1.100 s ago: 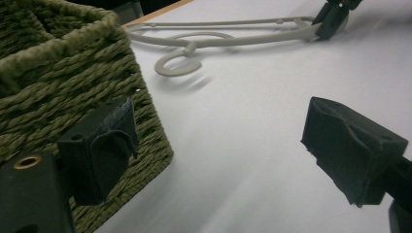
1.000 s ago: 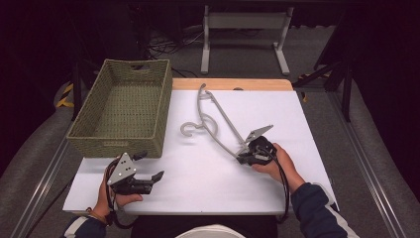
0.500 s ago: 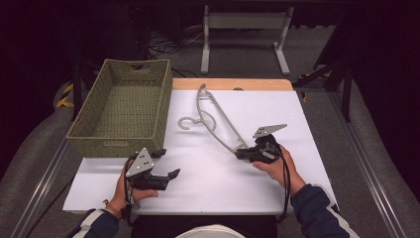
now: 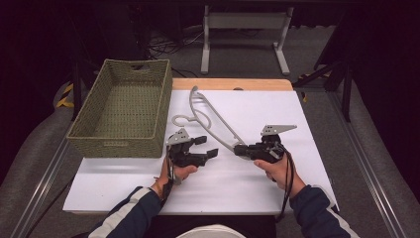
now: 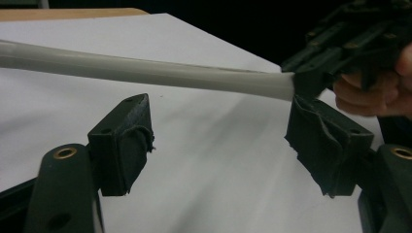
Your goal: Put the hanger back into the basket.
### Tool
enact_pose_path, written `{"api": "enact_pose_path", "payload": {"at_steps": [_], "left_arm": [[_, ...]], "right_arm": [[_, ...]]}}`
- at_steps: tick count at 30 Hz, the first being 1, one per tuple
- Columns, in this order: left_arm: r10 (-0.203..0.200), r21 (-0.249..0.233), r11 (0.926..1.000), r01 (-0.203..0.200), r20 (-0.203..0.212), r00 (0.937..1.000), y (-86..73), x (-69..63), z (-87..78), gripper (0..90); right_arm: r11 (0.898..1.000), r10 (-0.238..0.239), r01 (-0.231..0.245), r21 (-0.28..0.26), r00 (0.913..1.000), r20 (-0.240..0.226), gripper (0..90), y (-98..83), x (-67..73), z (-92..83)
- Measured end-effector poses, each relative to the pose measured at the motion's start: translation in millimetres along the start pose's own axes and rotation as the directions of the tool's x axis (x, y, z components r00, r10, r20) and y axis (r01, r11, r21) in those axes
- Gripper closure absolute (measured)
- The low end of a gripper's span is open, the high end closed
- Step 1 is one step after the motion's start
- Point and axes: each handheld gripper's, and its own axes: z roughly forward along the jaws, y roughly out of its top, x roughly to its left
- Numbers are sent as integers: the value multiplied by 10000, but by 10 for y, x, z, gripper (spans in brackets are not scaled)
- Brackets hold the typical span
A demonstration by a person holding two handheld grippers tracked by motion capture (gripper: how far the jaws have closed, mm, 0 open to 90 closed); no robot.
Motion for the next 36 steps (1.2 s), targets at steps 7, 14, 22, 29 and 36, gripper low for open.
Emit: {"api": "enact_pose_path", "payload": {"at_steps": [7,14,22,29,36], "left_arm": [[-858,-292,9957,873,508,9950,26,120,59,230],[-1558,-613,9854,1590,535,9863,52,224,66,269],[-887,-1077,9898,933,466,9950,179,118,22,523],[-40,-1229,9924,66,221,9997,343,-15,-81,592],[1159,-1127,9863,-1203,-450,9922,520,-200,-157,637]], "right_arm": [[9998,-203,203,-89,9998,-90,828,-14,7,14],[9939,-1044,1046,349,9945,-78,826,-45,96,106],[9746,-2119,2099,783,9771,176,828,-107,224,186],[9628,-2693,2684,321,9626,300,818,-135,393,198],[9610,-2749,2722,485,9595,617,650,-181,472,238]]}}
